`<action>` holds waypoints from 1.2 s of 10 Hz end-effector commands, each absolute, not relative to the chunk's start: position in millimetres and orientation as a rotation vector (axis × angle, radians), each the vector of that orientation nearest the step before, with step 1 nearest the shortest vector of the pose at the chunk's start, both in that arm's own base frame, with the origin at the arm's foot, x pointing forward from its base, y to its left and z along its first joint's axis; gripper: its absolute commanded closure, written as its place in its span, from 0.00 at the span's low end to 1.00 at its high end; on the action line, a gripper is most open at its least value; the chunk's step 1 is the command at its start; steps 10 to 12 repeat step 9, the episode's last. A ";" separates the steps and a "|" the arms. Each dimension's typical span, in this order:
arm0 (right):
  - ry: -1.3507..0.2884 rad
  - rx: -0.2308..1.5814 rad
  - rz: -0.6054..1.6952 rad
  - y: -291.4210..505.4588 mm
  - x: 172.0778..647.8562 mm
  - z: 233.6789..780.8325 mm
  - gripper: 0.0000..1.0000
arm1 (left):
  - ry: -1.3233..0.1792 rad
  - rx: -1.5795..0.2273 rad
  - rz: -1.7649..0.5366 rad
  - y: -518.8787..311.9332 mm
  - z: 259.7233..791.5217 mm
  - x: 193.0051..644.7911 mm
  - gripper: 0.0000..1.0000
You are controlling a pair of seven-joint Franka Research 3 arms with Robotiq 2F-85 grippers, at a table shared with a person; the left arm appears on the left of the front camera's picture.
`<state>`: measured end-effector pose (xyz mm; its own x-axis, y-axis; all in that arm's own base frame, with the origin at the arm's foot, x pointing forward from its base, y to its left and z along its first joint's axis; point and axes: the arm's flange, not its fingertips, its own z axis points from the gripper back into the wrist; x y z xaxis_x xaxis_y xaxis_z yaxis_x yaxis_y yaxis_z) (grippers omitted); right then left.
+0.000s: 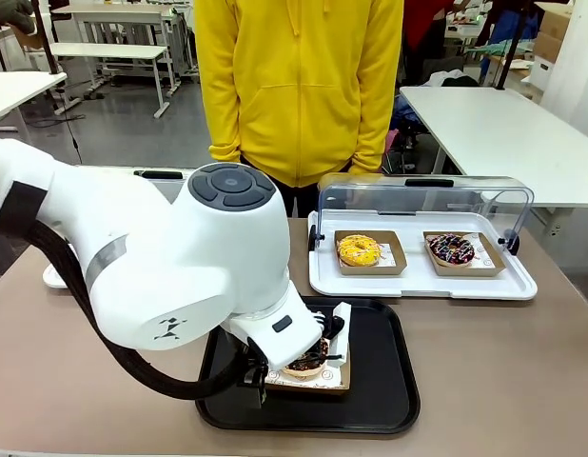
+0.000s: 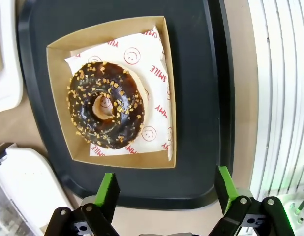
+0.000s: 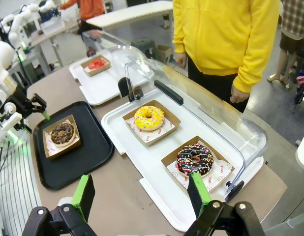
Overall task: Move the second donut from the left to the tray.
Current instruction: Pick up the Paper togo box containing the Donut indicated by the person and place it on the Handle tray.
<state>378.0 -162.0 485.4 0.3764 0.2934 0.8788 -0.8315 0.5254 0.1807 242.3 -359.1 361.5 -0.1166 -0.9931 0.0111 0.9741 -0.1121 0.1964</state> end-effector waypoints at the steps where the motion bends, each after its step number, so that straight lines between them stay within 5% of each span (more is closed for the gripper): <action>1: -0.949 0.699 0.806 -160.8 379.6 486.3 0.00 | -0.190 0.134 -1.681 -358.8 358.4 242.4 0.04; 12: -0.949 0.699 0.806 -160.8 379.6 486.3 0.00 | -0.190 0.134 -1.681 -358.8 358.4 242.4 0.04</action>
